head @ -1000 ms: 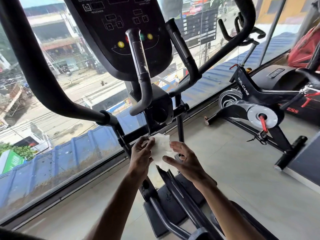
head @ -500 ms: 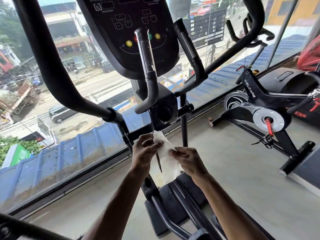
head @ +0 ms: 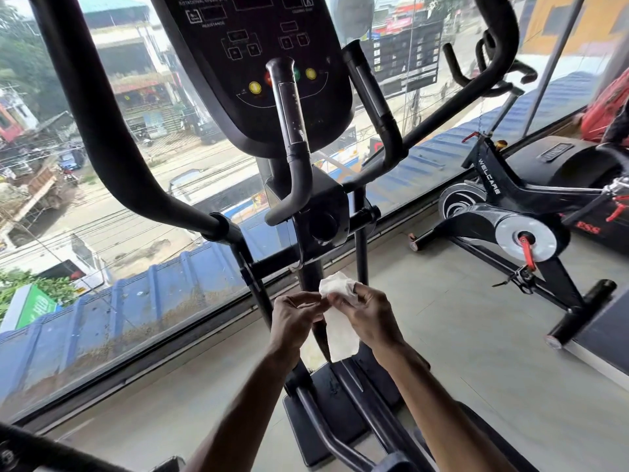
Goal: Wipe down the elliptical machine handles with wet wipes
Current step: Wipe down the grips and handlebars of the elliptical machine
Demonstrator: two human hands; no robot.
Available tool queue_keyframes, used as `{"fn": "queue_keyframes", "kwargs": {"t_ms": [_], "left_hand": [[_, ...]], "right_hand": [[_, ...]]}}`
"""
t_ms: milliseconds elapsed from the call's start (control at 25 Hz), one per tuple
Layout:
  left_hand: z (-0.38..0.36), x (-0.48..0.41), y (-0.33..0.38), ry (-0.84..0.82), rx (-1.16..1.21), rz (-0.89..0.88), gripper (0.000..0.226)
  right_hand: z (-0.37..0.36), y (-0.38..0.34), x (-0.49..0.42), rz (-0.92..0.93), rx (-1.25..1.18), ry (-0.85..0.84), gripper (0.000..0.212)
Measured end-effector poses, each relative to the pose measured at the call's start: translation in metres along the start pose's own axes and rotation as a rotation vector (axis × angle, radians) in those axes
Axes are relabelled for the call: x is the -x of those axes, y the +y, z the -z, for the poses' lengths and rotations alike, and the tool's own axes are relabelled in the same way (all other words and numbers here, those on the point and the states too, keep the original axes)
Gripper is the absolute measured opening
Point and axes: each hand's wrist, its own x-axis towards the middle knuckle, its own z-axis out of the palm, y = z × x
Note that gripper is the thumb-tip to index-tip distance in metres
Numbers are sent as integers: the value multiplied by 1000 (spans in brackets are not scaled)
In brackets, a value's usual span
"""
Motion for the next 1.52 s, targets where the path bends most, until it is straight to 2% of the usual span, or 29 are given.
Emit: {"fn": "queue_keyframes", "kwargs": {"t_ms": [120,200,320,400,480,560,720,800,920,1000,1080,1120,1200,1320,1440,1520], "left_hand": [[2,1,1,38,74,10,7],[5,1,2,17,157,44,17],[7,1,0,-40,232,51,27],[10,0,-2,-72,281,55,30],[15,-2,-3,-111,286,83,38],[18,-2,-4,-124,227,91,47],[15,2,0,22,78,-103,18],[15,1,-2,49,80,-147,10],[16,2,-2,56,145,-146,17],[17,4,1,65,170,-162,25],[17,4,1,54,196,-180,31],[17,3,1,51,212,-187,33],[17,2,-1,47,231,-205,38],[14,3,-5,15,223,-222,42],[14,4,-4,29,222,-243,36],[14,5,-2,84,211,-237,30]], "right_hand": [[1,1,-3,-64,-1,74,23],[3,3,-3,-134,-95,56,26],[4,2,-1,-188,-164,22,51],[2,1,-2,-177,-157,-8,66],[2,9,-6,-152,-144,-25,70],[4,6,-4,-119,-169,-33,59],[9,8,-5,-108,-215,-69,63],[10,7,-6,-114,-229,-65,57],[12,1,-1,-153,-294,-59,58],[11,0,3,-79,-108,0,55],[8,-2,8,16,84,107,36],[5,-3,10,30,106,117,29],[-2,-3,13,-43,17,43,27],[-10,-1,14,-160,-254,-25,35],[-11,3,13,-241,-438,-27,25],[-8,3,13,-287,-510,-42,25]]}}
